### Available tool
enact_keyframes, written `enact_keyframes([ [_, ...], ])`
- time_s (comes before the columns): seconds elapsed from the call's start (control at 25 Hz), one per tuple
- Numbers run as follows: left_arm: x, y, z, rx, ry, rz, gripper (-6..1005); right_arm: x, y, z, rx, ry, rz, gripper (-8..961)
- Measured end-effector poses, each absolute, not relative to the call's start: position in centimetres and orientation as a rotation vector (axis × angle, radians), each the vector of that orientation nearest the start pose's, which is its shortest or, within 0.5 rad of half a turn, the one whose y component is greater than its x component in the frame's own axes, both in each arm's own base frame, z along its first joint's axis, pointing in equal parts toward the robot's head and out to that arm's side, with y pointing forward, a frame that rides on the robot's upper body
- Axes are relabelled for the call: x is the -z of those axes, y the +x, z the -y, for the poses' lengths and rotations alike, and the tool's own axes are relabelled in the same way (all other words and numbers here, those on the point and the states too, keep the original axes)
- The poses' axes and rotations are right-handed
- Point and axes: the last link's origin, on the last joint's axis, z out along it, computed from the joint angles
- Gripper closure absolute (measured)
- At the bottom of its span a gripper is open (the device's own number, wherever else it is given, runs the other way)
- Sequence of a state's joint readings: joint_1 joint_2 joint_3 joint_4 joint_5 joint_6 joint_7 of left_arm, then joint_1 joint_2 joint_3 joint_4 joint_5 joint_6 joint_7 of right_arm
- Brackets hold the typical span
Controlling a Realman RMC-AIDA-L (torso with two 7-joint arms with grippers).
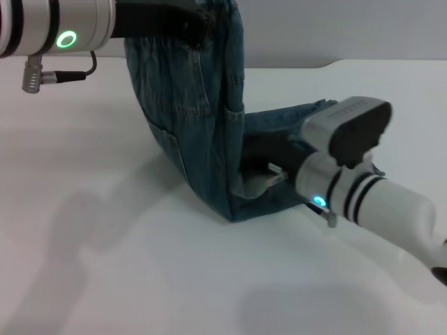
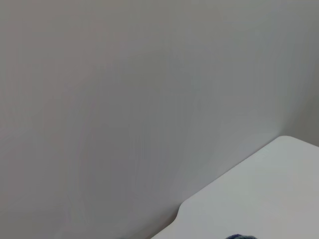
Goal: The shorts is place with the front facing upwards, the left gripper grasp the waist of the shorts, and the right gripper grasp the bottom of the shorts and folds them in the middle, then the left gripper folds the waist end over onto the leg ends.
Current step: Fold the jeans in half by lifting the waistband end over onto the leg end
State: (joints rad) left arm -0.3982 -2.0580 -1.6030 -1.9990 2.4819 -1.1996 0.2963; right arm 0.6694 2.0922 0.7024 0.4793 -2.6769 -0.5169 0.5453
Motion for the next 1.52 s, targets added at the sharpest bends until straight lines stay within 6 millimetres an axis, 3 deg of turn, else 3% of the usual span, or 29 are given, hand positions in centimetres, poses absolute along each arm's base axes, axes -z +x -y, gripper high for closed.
enact_keyframes([
  [0.2,-6.2,-6.0,-33.3,0.311,-2.339,0.561,948,12.3,22.9,-37.1,-0.62,-2.157,-0.873,954],
  [0.4,-6.2,-5.8,-33.3,0.318,-2.341,0.552,948,11.7,23.8,-37.5,-0.61,-2.115,-0.89,954],
  [0.76,-6.4,-4.6,-33.3,0.398,-2.353,0.496,949,13.4,19.8,-37.7,-0.689,-2.202,-0.902,953],
  [1.12,-6.5,-3.8,-33.3,0.461,-2.355,0.457,949,15.0,17.1,-37.0,-0.697,-2.303,-0.901,954],
  [1.4,-6.2,-3.7,-33.2,0.462,-2.364,0.451,948,15.5,15.8,-36.9,-0.699,-2.347,-0.877,954],
  [1.52,-6.1,-4.0,-33.1,0.455,-2.363,0.46,948,15.3,16.8,-37.0,-0.667,-2.328,-0.886,953],
])
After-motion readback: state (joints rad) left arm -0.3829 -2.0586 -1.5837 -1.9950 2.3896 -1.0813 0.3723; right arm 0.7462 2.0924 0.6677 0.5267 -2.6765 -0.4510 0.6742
